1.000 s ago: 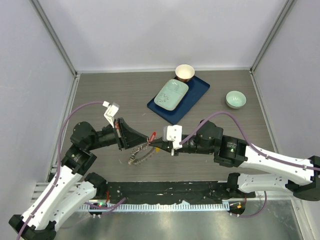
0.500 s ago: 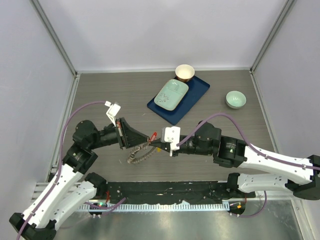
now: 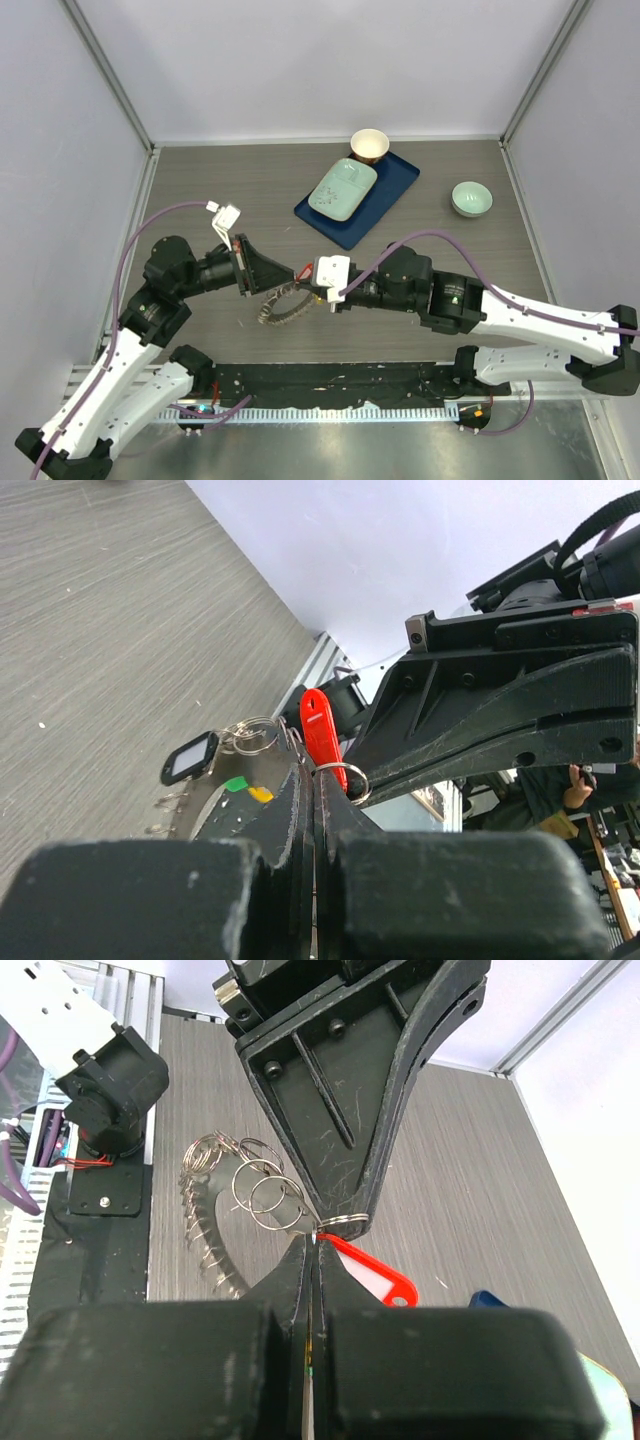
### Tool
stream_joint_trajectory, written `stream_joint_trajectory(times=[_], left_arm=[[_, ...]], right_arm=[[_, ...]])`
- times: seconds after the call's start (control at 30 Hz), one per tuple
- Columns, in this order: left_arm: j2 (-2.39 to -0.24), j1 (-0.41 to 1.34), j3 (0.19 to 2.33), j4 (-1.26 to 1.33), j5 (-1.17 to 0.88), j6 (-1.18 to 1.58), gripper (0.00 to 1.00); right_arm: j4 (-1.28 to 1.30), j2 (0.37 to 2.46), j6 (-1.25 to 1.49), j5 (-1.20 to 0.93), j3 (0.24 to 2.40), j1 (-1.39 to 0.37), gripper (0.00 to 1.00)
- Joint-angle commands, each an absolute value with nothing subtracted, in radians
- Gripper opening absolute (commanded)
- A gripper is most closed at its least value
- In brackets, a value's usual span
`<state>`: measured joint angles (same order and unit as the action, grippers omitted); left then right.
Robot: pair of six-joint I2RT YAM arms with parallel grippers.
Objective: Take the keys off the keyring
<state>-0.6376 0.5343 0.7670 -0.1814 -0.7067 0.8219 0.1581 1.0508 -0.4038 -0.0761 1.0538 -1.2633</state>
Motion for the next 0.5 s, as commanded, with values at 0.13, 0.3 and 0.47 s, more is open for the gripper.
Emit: stream_joint_trajectory(times=[0.13,0.3,0.47], left_arm=[[-0.621,0.538,0.835,-0.161,-0.727,0.772,0.00],[-0.607,0.538,0.812,-0.143,-0.794,0.722,0.00],[-0.601,0.538,0.775,-0.015,-0.868,0.759,0.00]], right_arm=[[0.173,1.065,-0.425,-0.003,1.085,-1.281,0.01],[0.147,1.049,-0.417,-0.003,1.081,-1.281,0.01],[0.158,1.051,-0.410,0.032,1.089,-1.281,0.01]])
